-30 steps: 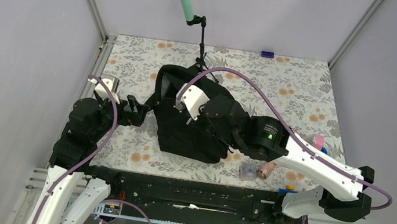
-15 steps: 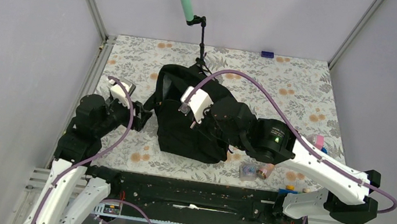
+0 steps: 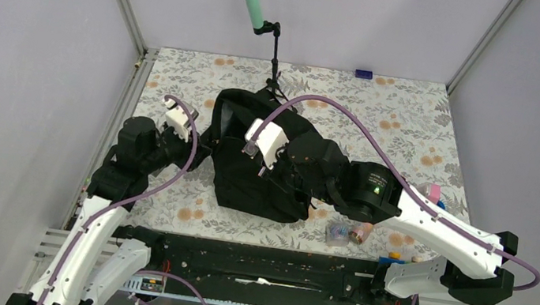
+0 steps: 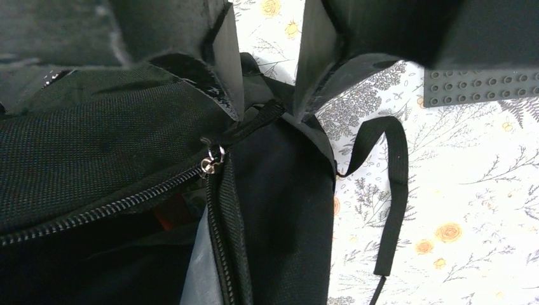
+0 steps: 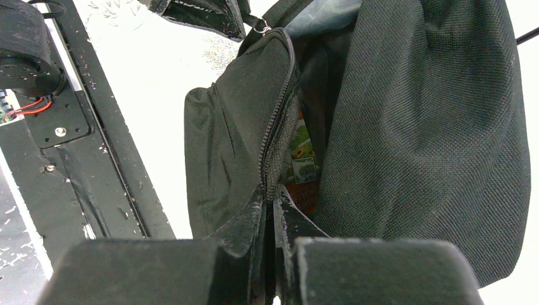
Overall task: Pack the student bag
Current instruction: Zip the student bag at the center of the board.
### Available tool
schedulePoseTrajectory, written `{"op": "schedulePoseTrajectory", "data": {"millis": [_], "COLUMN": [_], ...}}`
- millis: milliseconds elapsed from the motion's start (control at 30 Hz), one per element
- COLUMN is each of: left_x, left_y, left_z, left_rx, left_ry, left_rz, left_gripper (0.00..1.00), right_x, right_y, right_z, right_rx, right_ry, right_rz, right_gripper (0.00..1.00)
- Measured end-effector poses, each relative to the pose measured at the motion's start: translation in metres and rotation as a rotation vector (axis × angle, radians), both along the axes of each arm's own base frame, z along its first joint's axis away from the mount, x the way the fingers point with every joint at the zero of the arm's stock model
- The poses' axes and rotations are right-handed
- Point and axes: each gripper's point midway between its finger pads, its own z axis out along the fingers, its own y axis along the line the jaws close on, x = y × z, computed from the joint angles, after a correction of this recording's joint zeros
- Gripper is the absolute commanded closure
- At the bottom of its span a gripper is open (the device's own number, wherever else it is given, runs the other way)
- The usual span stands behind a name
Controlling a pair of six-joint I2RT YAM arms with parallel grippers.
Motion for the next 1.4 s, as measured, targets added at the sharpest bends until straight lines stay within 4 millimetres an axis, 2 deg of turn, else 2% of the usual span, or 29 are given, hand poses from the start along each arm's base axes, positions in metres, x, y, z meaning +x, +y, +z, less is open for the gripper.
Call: {"op": "schedulePoseTrajectory", "data": {"millis": [100, 200, 233, 433, 733, 867, 1000, 1233, 1400], "left_x": [-0.001, -0.001, -0.002, -0.009, -0.027, -0.03, -0.03, -0.02, -0.011], "left_y": [-0.004, -0.006, -0.007, -0.007, -0.011, -0.015, -0.018, -0.027, -0.036], "left_z": [0.0, 0.004, 0.004, 0.011, 0.039, 0.06, 0.085, 0.111, 0.132], "left_rx": [-0.01, -0.021, -0.022, -0.035, -0.129, -0.196, -0.279, -0.384, -0.423], "left_ry": [0.004, -0.01, -0.012, -0.048, -0.098, -0.101, -0.13, -0.122, -0.129], "left_rz": [-0.022, -0.034, -0.038, -0.043, -0.05, -0.039, -0.025, -0.029, -0.071], "left_gripper": [0.81, 0.98, 1.0, 1.0, 1.0, 1.0, 1.0, 1.0, 1.0], "right_x": [-0.001, -0.002, -0.002, -0.002, 0.005, 0.011, 0.014, 0.015, 0.017], "right_y": [0.001, 0.001, 0.001, 0.001, 0.004, 0.01, 0.015, 0.02, 0.025], "right_z": [0.0, 0.0, 0.0, 0.0, -0.005, -0.007, -0.01, -0.011, -0.004], "right_rx": [0.001, 0.002, 0.002, 0.002, -0.015, -0.027, -0.036, -0.042, -0.026], "right_ry": [0.004, 0.006, 0.006, 0.006, -0.007, -0.015, -0.015, -0.014, -0.022], "right_rz": [0.007, 0.01, 0.01, 0.011, -0.018, -0.033, -0.038, -0.036, -0.038], "right_gripper": [1.0, 1.0, 1.0, 1.0, 1.0, 1.0, 1.0, 0.96, 0.92]}}
